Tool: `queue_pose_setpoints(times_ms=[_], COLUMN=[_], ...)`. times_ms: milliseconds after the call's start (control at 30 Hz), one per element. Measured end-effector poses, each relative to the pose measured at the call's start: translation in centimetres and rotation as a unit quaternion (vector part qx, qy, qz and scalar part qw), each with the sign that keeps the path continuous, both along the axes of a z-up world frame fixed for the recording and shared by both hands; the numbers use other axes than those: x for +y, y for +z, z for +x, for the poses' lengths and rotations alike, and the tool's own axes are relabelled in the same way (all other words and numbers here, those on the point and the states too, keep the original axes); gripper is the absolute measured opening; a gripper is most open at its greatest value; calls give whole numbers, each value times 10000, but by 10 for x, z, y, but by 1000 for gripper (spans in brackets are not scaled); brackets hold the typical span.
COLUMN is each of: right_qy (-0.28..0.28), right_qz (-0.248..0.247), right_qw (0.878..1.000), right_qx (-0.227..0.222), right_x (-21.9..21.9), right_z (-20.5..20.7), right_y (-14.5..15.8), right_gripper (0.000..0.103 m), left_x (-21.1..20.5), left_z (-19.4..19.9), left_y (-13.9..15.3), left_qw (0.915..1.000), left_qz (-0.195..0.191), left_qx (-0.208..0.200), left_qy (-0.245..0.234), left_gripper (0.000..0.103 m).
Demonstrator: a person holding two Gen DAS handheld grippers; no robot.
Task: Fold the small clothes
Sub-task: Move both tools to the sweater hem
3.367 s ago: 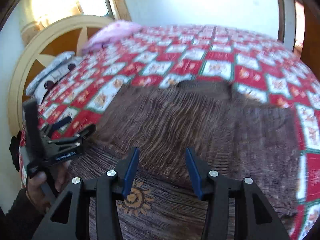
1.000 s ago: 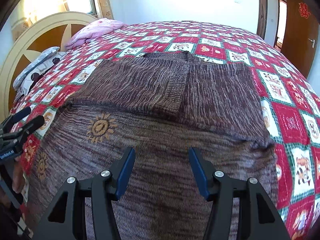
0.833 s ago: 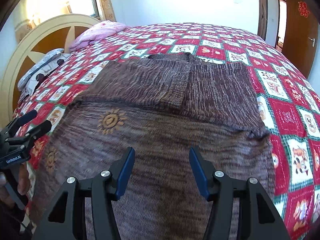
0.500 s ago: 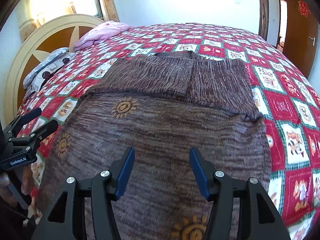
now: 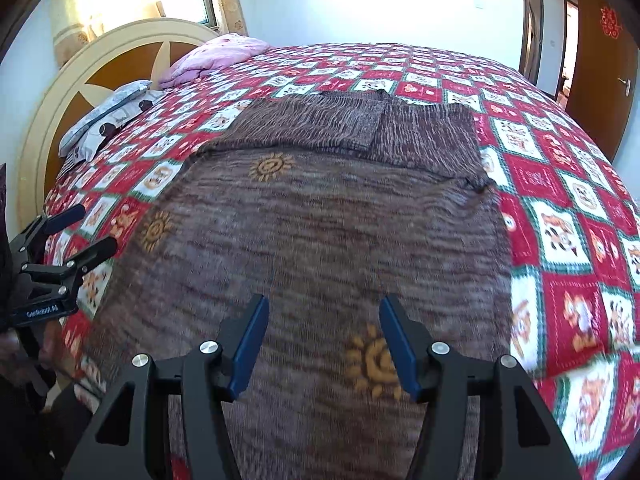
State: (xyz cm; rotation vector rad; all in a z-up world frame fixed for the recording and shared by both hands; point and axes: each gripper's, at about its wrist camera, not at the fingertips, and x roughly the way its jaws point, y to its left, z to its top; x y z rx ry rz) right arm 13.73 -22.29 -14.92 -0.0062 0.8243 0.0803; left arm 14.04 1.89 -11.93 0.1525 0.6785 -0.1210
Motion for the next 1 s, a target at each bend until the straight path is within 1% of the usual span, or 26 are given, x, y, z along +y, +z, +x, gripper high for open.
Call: queue_pose_setpoints(times_ms=[100,233,333,367,433,500,567,633,700,733,767,800,833,867,933,967,1000], right_qy=[-69,-128,-166,-174,-187,-185,-182,-181,-167,-155,-156,-212,-248,-282,-329,-357,-375], right_qz=[22,44,-32,-46,-61,-73,-99,-80,-48,-62,-112,-177,-175,-127,29,64,81], right_qw=[10000,9999,9998,9998,9998,9998,9997,9996,9995,9995,9994,9991,9989,9988,9986,9984,9982], right_qx=[-3,40,42,38,-12,-59,-120,-197,-257,-270,-294,-335,-353,-375,-415,-441,-470], right_x=[-4,-8,-9,-9,-10,-9,-8,-7,-7,-7,-7,-9,-11,-13,-18,-19,-20], right_z=[-12,-25,-37,-41,-49,-59,-68,-76,-83,-84,-86,-88,-87,-88,-89,-90,-90], right_y=[-3,-6,-9,-9,-9,-10,-12,-14,-17,-18,-18,-18,-17,-17,-16,-16,-16], right_gripper=[59,59,59,60,60,60,60,60,60,60,60,60,60,60,60,60,60], left_x=[6,19,26,28,31,37,41,41,37,34,33,31,31,32,36,38,40], left_z=[-5,-18,-32,-37,-48,-58,-63,-66,-66,-66,-65,-65,-64,-65,-64,-63,-64], left_y=[-1,0,-3,-5,-10,-16,-21,-32,-42,-49,-54,-57,-58,-57,-58,-60,-61], left_qw=[9999,9998,9996,9996,9995,9991,9985,9970,9949,9929,9912,9898,9892,9889,9859,9840,9827], left_qz=[92,-23,-75,-51,123,127,20,-84,-128,-200,-258,-323,-398,-463,-710,-842,-986], left_qx=[-14,103,186,208,224,321,453,724,967,1155,1289,1382,1405,1404,1510,1565,1559], left_qy=[115,186,174,175,192,258,317,268,236,194,163,136,157,175,154,153,167], left_gripper=[103,103,103,103,103,103,103,102,93,90,83,81,80,79,74,69,63])
